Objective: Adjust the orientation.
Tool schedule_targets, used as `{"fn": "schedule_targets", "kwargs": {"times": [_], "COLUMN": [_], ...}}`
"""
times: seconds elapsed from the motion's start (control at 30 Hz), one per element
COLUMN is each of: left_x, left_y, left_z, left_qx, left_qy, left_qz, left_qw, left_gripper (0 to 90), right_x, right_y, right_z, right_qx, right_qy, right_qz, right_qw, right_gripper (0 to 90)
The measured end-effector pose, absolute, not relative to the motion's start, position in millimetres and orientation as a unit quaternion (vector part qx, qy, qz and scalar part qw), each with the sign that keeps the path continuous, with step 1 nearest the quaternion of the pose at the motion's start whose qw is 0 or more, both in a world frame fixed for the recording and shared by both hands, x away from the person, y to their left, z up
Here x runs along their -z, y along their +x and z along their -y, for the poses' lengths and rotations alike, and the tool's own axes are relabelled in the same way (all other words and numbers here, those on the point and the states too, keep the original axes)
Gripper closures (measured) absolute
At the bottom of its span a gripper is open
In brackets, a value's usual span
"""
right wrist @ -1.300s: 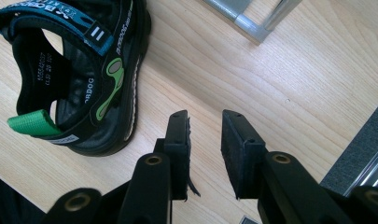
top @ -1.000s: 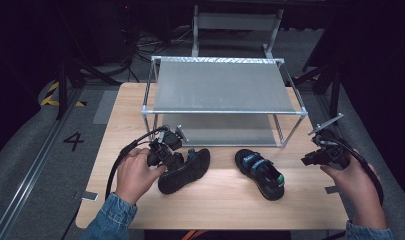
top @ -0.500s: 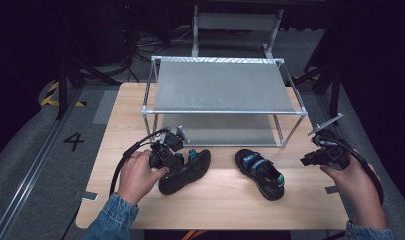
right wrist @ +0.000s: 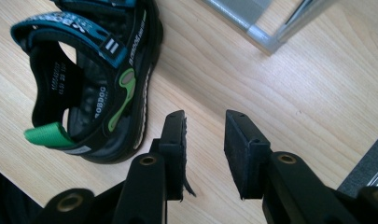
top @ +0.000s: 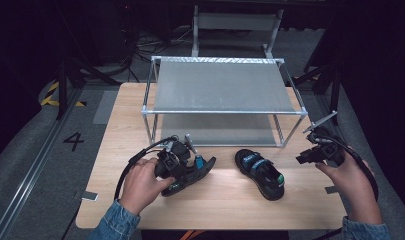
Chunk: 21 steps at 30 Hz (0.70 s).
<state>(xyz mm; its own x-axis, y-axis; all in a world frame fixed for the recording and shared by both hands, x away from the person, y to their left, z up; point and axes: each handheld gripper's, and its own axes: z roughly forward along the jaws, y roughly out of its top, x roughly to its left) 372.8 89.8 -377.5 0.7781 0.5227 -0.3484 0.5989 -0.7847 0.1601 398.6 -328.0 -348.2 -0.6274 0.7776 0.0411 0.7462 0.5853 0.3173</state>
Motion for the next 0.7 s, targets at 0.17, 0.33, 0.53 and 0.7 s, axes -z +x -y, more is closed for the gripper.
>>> {"fn": "schedule_targets", "kwargs": {"times": [0.17, 0.33, 0.53, 0.7], "left_x": [375.4, 365.5, 347.3, 345.7], "left_y": [356.2, 343.6, 339.5, 345.4], "left_z": [-74.8, -67.5, -73.8, -81.1], "left_qx": [0.139, 0.171, 0.128, 0.061], "left_qy": [0.943, 0.944, 0.945, 0.945], "left_qz": [-0.285, -0.256, -0.267, -0.289], "left_qw": [0.099, 0.116, 0.140, 0.140], "left_gripper": [80.2, 76.5, 64.9, 40.0], "right_x": [345.7, 346.2, 346.2, 345.5], "right_y": [400.5, 402.7, 402.5, 400.1], "right_z": [323.4, 321.6, 322.5, 324.5], "right_qx": [-0.156, -0.156, -0.158, -0.158], "right_qy": [0.422, 0.420, 0.420, 0.424], "right_qz": [-0.892, -0.892, -0.892, -0.890], "right_qw": [0.053, 0.051, 0.051, 0.051], "right_gripper": [68.5, 67.3, 65.8, 64.1]}}
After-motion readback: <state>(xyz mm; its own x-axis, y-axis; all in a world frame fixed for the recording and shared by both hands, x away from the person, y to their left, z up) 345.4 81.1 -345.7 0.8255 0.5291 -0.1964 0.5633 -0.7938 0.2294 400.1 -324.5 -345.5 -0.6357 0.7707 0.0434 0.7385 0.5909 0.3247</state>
